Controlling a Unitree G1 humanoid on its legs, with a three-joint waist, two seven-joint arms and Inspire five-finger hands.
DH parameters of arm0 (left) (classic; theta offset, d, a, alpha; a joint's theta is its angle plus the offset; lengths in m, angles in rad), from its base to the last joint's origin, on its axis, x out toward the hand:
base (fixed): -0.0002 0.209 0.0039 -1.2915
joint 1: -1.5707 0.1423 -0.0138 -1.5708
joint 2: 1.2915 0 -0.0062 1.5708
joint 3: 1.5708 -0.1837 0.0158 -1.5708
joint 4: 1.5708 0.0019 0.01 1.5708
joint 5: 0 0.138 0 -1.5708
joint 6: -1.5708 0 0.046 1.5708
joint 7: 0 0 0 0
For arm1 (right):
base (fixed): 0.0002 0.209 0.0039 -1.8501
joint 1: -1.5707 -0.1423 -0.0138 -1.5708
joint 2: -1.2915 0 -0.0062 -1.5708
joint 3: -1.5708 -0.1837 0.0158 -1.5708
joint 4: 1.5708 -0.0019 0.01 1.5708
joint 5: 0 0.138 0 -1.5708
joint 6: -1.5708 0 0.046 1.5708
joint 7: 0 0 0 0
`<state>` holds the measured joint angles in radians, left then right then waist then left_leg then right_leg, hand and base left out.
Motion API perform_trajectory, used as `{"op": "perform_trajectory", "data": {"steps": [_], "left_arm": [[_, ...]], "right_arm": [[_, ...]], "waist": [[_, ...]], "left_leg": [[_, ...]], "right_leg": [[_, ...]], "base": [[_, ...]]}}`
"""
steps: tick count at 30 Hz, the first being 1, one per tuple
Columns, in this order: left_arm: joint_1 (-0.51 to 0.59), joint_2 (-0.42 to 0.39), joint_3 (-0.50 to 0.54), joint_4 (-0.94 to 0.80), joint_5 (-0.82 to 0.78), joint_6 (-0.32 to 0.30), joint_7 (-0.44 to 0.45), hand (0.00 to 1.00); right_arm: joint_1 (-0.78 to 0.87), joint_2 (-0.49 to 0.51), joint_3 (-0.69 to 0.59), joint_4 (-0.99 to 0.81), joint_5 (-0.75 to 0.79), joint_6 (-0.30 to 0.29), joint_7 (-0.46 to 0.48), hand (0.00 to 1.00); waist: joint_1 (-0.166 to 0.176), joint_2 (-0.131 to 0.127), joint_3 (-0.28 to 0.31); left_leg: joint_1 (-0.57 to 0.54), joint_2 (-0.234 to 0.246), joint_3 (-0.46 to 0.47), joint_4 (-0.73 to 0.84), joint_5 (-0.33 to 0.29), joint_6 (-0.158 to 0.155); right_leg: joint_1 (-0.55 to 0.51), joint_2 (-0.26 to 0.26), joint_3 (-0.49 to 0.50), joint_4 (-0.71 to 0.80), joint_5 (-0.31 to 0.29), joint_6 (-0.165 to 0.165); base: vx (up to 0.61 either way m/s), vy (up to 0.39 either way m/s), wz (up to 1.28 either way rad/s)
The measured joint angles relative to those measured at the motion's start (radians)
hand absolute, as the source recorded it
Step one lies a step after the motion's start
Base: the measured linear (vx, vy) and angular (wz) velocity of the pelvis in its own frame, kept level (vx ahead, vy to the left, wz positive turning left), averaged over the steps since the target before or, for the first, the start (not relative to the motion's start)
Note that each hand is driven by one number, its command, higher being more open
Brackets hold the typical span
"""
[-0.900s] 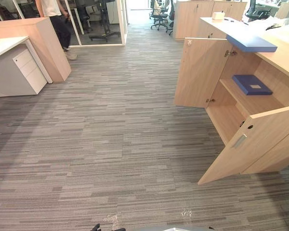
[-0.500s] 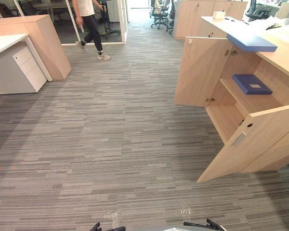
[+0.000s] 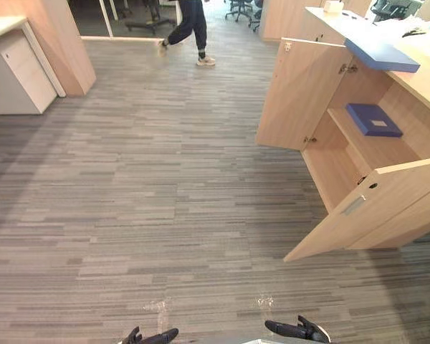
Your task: Walk over to the cabinet, pick up the folder, carry it to the office cabinet, place the folder inside the office cabinet, then close the office cabinet door
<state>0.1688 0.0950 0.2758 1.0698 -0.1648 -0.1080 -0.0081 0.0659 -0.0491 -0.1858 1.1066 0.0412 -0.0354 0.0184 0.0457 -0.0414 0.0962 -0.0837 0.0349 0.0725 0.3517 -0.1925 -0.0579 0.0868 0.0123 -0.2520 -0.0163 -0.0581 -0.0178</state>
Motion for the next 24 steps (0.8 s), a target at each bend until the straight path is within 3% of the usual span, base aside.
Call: {"op": "perform_trajectory", "data": {"steps": [1, 2, 4, 6, 9, 11, 12, 13, 14, 15, 16, 17, 18, 19, 20, 21, 22, 24], "left_arm": [[-0.007, -0.011, 0.028, -0.025, -0.002, 0.000, 0.001, 1.00], [-0.008, -0.024, 0.052, -0.066, -0.006, -0.006, -0.002, 1.00], [-0.009, -0.041, 0.055, -0.106, -0.006, -0.024, 0.000, 1.00], [-0.011, -0.046, 0.056, -0.120, -0.024, -0.037, 0.001, 1.00], [-0.009, -0.059, 0.059, -0.112, -0.120, -0.038, -0.001, 1.00], [-0.009, -0.064, 0.065, -0.084, -0.209, -0.034, -0.006, 1.00], [-0.005, -0.070, 0.065, -0.074, -0.248, -0.033, -0.009, 1.00], [-0.003, -0.074, 0.067, -0.059, -0.291, -0.031, -0.016, 1.00], [0.003, -0.073, 0.074, -0.047, -0.333, -0.027, -0.025, 1.00], [-0.001, -0.071, 0.091, -0.045, -0.359, -0.026, -0.029, 1.00], [-0.003, -0.071, 0.098, -0.045, -0.371, -0.025, -0.030, 1.00], [0.000, -0.070, 0.102, -0.045, -0.396, -0.025, -0.031, 1.00], [0.002, -0.072, 0.102, -0.045, -0.404, -0.025, -0.031, 1.00], [0.004, -0.081, 0.097, -0.044, -0.416, -0.025, -0.031, 1.00], [0.003, -0.085, 0.085, -0.045, -0.416, -0.030, -0.033, 1.00], [0.000, -0.085, 0.081, -0.045, -0.416, -0.037, -0.034, 1.00], [-0.004, -0.085, 0.081, -0.046, -0.414, -0.046, -0.036, 1.00], [-0.008, -0.089, 0.082, -0.044, -0.403, -0.052, -0.034, 1.00]], "right_arm": [[-0.006, 0.010, 0.019, -0.004, 0.002, -0.001, 0.001, 1.00], [-0.012, 0.015, 0.037, -0.010, 0.000, 0.001, 0.008, 1.00], [-0.012, 0.014, 0.052, -0.010, 0.000, 0.004, 0.005, 1.00], [-0.016, 0.015, 0.047, -0.011, 0.000, 0.004, 0.001, 1.00], [-0.023, 0.016, 0.026, -0.010, 0.001, 0.005, -0.009, 1.00], [-0.024, 0.016, 0.015, -0.010, 0.001, 0.005, -0.010, 1.00], [-0.022, 0.017, 0.004, -0.008, 0.003, 0.006, -0.011, 1.00], [-0.016, 0.021, -0.011, -0.006, 0.003, 0.006, -0.013, 1.00], [-0.017, 0.041, -0.043, -0.002, 0.003, 0.007, -0.013, 1.00], [-0.026, 0.065, -0.081, -0.005, 0.003, 0.005, -0.011, 1.00], [-0.028, 0.078, -0.094, -0.006, 0.003, 0.004, -0.008, 1.00], [-0.030, 0.098, -0.108, -0.005, 0.003, 0.006, -0.005, 1.00], [-0.029, 0.101, -0.109, -0.005, 0.003, 0.007, -0.004, 1.00], [-0.028, 0.096, -0.119, -0.016, 0.003, 0.009, 0.002, 1.00], [-0.024, 0.097, -0.149, -0.032, 0.003, 0.009, 0.004, 1.00], [-0.023, 0.097, -0.149, -0.042, 0.003, 0.010, 0.004, 1.00], [-0.023, 0.097, -0.146, -0.064, 0.004, 0.007, 0.005, 1.00], [-0.023, 0.097, -0.145, -0.086, 0.009, 0.001, 0.004, 1.00]], "waist": [[0.003, 0.007, 0.015], [0.017, 0.011, 0.028], [0.029, 0.013, 0.026], [0.035, 0.013, 0.025], [0.041, 0.017, 0.028], [0.042, 0.021, 0.030], [0.046, 0.025, 0.028], [0.056, 0.030, 0.022], [0.064, 0.016, 0.016], [0.061, -0.002, 0.003], [0.061, -0.012, -0.004], [0.070, -0.030, -0.011], [0.071, -0.033, -0.013], [0.063, -0.025, -0.020], [0.054, -0.014, -0.034], [0.050, -0.014, -0.035], [0.037, -0.015, -0.037], [0.024, -0.009, -0.034]], "left_leg": [[-0.097, 0.036, 0.037, 0.232, -0.007, -0.013], [-0.186, 0.077, 0.064, 0.433, 0.020, 0.002], [-0.277, 0.129, 0.091, 0.563, 0.002, 0.025], [-0.338, 0.167, 0.102, 0.504, 0.003, 0.025], [-0.352, 0.173, 0.103, 0.169, 0.031, 0.008], [-0.347, 0.153, 0.097, -0.051, 0.105, -0.003], [-0.335, 0.146, 0.092, -0.114, 0.129, -0.015], [-0.321, 0.138, 0.103, -0.122, 0.200, -0.027], [-0.313, 0.112, 0.126, -0.092, 0.250, -0.009], [-0.308, 0.081, 0.149, -0.064, 0.226, 0.029], [-0.298, 0.067, 0.166, -0.054, 0.207, 0.051], [-0.247, 0.032, 0.208, -0.046, 0.170, 0.081], [-0.213, 0.014, 0.224, -0.047, 0.148, 0.090], [-0.143, -0.021, 0.237, -0.055, 0.106, 0.109], [-0.080, -0.051, 0.242, -0.081, 0.076, 0.124], [-0.049, -0.067, 0.242, -0.093, 0.068, 0.129], [0.024, -0.098, 0.236, -0.137, 0.063, 0.130], [0.133, -0.112, 0.215, -0.207, 0.062, 0.130]], "right_leg": [[0.016, 0.008, -0.002, 0.012, -0.015, -0.009], [0.039, 0.014, 0.002, 0.025, -0.030, -0.023], [0.061, 0.008, 0.004, 0.043, -0.055, -0.028], [0.065, -0.002, 0.009, 0.044, -0.063, -0.011], [0.075, -0.036, 0.033, 0.032, -0.082, 0.031], [0.092, -0.080, 0.042, 0.029, -0.110, 0.075], [0.108, -0.101, 0.047, 0.030, -0.127, 0.098], [0.127, -0.128, 0.060, 0.029, -0.143, 0.118], [0.139, -0.174, 0.072, 0.041, -0.146, 0.121], [0.117, -0.223, 0.070, 0.096, -0.133, 0.117], [0.103, -0.248, 0.071, 0.132, -0.123, 0.129], [0.084, -0.306, 0.088, 0.226, -0.104, 0.143], [0.068, -0.330, 0.099, 0.294, -0.090, 0.143], [0.022, -0.377, 0.119, 0.471, -0.033, 0.115], [-0.060, -0.427, 0.133, 0.698, 0.069, 0.051], [-0.110, -0.455, 0.133, 0.817, 0.107, 0.016], [-0.188, -0.496, 0.109, 1.002, 0.127, -0.014], [-0.251, -0.504, 0.040, 1.123, 0.099, -0.026]], "base": [[-0.04, -0.037, -0.07], [-0.01, -0.042, -0.07], [0.11, -0.049, -0.01], [0.17, 0.005, -0.06], [0.32, 0.169, -0.20], [0.43, 0.289, -0.21], [0.45, 0.328, -0.31], [0.39, 0.321, -0.47], [0.61, 0.500, -0.53], [0.61, 0.502, -0.44], [0.61, 0.479, -0.46], [0.41, 0.314, -0.43], [0.53, 0.414, -0.45], [0.53, 0.434, -0.16], [0.51, 0.427, -0.02], [0.48, 0.388, 0.16], [0.47, 0.315, 0.21], [0.48, 0.234, 0.16]]}}
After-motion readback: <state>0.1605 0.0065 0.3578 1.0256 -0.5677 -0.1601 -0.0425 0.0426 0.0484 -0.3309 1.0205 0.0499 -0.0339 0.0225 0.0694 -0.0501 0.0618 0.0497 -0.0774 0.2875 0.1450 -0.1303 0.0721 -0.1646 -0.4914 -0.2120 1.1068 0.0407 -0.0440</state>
